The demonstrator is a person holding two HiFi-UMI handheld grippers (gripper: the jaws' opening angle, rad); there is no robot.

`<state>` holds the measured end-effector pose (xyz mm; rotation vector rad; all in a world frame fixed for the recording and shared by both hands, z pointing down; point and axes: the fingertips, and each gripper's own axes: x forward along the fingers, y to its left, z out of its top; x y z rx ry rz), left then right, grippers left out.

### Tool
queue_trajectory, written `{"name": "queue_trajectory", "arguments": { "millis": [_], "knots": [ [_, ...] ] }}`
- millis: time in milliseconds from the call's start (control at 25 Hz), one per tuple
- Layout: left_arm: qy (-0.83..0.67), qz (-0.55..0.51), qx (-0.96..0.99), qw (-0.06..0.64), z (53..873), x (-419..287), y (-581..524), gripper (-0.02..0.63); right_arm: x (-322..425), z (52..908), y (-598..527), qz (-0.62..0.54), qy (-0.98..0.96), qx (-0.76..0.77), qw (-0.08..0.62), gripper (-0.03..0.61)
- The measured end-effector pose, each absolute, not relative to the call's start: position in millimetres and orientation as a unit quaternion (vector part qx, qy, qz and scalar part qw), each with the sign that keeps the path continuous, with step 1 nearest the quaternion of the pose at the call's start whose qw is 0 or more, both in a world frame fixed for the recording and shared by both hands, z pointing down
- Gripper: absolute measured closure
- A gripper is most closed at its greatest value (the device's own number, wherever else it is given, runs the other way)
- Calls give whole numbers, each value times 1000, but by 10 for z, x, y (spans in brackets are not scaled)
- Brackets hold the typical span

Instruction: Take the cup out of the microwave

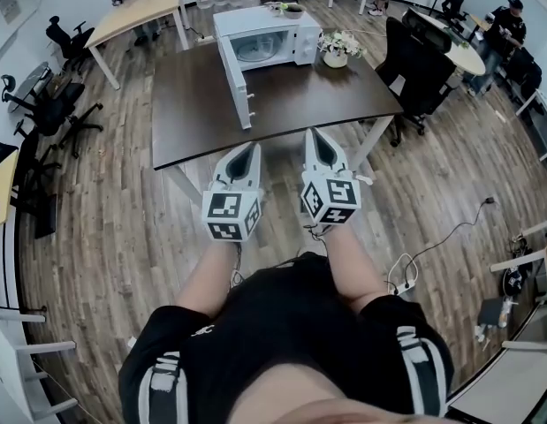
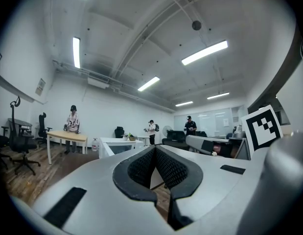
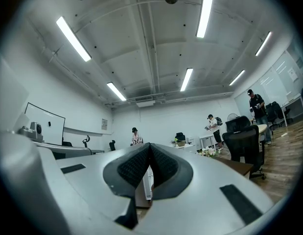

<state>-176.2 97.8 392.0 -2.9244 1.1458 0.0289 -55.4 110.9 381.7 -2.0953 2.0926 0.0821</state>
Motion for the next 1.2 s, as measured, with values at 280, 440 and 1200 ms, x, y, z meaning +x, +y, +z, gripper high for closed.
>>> {"name": "queue_trajectory", "arguments": {
  "millis": [280, 440, 1200],
  "knots": [
    [366, 14, -930, 11, 4022, -1576, 447, 612, -309, 3893, 561, 36, 700, -706, 102, 578],
    [376, 20, -926, 16, 4008, -1308, -69, 612, -19, 3886, 36, 44, 703, -702, 107, 578],
    [442, -5, -897, 4, 3740, 447, -3034, 612, 1528, 3678, -3046, 33, 758, -644, 97, 578]
  ]
}}
